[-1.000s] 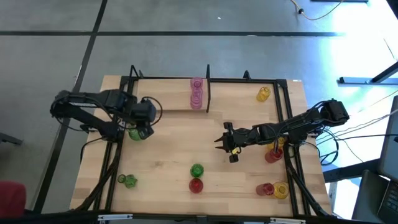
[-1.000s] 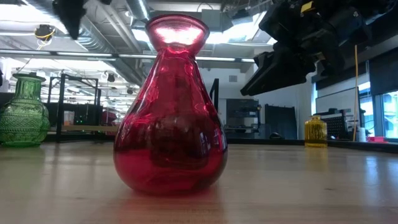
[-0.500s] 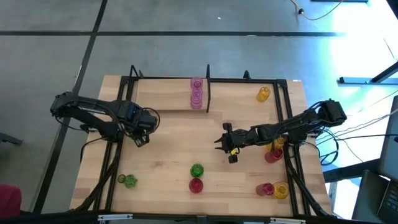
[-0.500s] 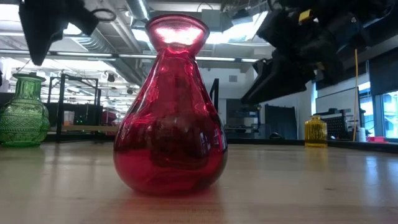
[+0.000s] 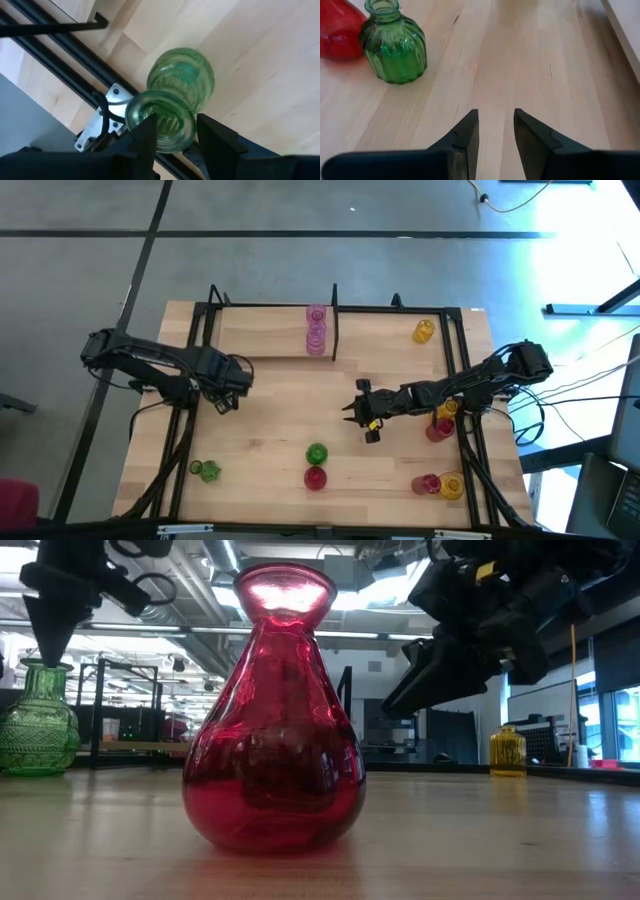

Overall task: Sort vases onto shelf
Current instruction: Put the top left green vase on the shelf

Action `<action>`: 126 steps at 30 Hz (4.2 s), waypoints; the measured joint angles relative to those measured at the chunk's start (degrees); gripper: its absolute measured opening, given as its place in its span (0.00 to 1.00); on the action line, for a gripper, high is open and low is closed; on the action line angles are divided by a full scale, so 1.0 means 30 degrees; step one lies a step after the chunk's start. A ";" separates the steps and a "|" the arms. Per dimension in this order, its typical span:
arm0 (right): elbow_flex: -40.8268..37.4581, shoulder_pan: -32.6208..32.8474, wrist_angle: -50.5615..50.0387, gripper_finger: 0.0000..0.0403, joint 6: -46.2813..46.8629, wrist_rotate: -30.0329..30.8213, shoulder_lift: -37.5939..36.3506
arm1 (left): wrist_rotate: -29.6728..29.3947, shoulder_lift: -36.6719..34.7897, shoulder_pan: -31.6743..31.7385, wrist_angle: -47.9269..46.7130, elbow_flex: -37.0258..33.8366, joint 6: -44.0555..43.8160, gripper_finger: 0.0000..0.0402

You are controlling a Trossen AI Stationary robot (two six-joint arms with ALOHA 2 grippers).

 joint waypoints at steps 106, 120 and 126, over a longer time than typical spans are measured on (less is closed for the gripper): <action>0.0000 0.0000 0.0440 0.27 -0.0882 0.0335 0.0000 | -0.3176 1.1985 1.3318 0.7672 1.5852 2.5065 0.10; 0.0007 0.0000 0.0418 0.27 -0.0889 0.0335 0.0000 | -0.2191 1.3017 1.3690 0.7820 1.5590 2.5087 0.11; 0.0007 0.0000 0.0404 0.27 -0.0889 0.0335 0.0000 | -0.2090 1.3039 1.3643 0.8293 1.5590 2.5060 0.13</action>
